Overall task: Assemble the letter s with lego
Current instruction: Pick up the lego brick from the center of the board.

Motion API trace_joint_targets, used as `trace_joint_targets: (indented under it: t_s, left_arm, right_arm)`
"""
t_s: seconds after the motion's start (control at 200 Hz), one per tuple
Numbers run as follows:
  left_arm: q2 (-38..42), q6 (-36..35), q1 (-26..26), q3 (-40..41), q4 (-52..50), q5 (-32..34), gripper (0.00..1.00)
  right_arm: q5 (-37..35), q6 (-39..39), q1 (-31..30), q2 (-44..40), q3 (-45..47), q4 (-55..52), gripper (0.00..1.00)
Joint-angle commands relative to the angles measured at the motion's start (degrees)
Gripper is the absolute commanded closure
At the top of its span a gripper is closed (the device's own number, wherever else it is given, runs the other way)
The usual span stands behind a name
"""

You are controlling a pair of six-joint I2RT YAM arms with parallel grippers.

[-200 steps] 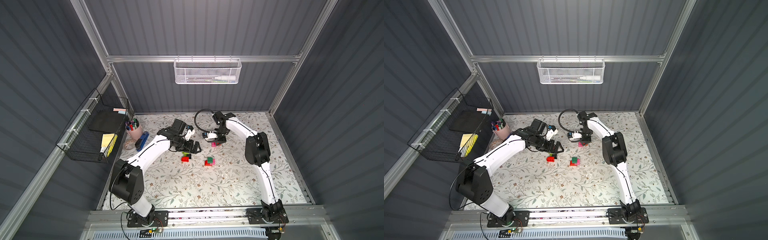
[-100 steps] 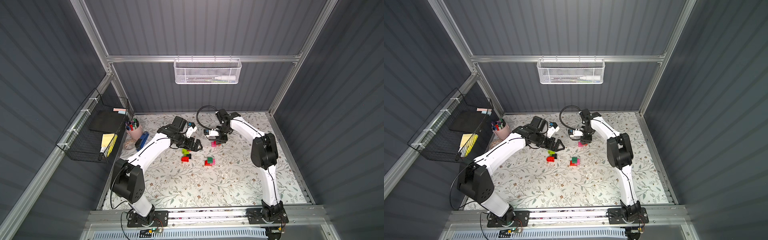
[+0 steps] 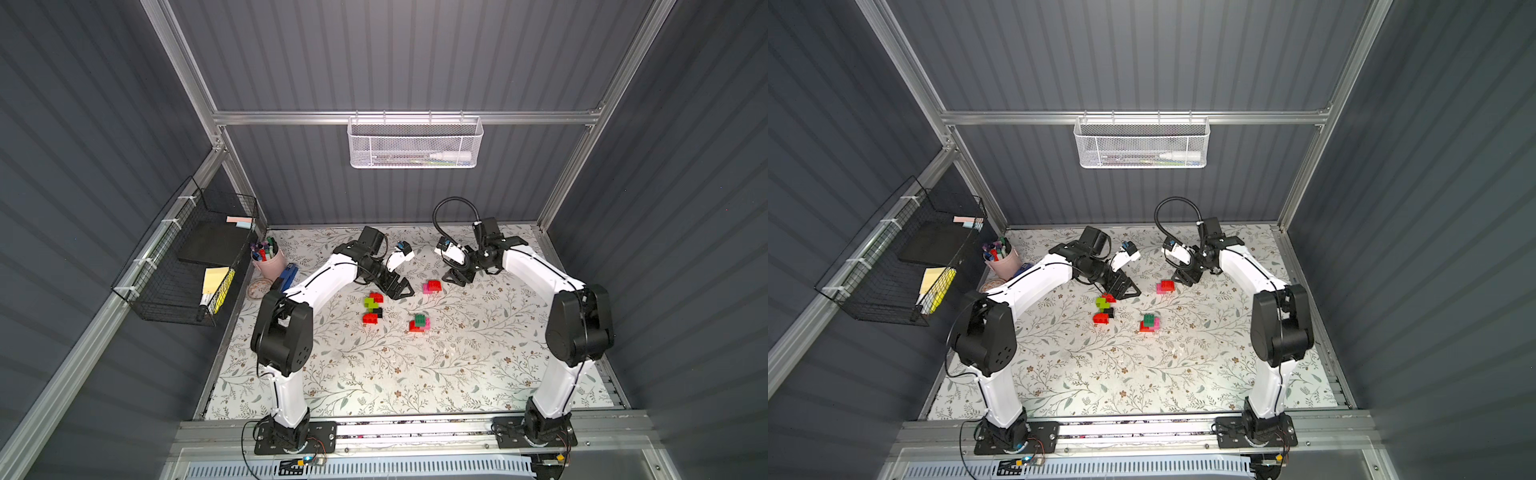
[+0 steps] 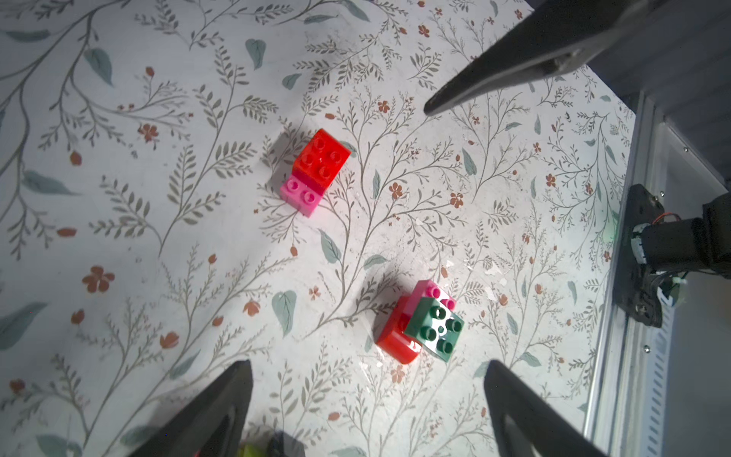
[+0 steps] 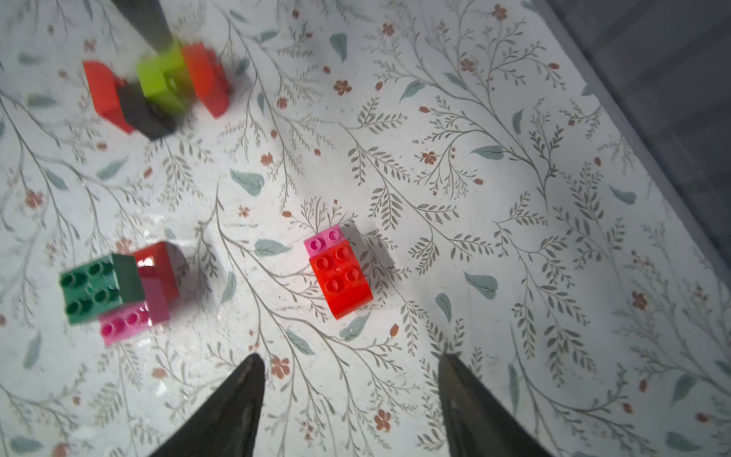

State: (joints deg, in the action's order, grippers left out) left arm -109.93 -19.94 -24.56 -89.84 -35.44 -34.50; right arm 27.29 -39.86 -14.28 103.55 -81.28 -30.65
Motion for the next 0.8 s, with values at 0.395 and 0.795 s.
trace_joint_targets:
  t_s: [0.395, 0.795]
  left_arm:
    - [-19.0, -18.6, -3.3, -15.5, 4.3, -0.1, 0.18]
    - [-26.9, -20.3, -6.7, -21.3, 5.6, 1.4, 0.33]
  right_arm:
    - [9.3, 35.9, 2.9, -18.0, 24.1, 19.6, 0.16]
    - [7.4, 41.0, 4.8, -25.0, 31.7, 19.4, 0.16]
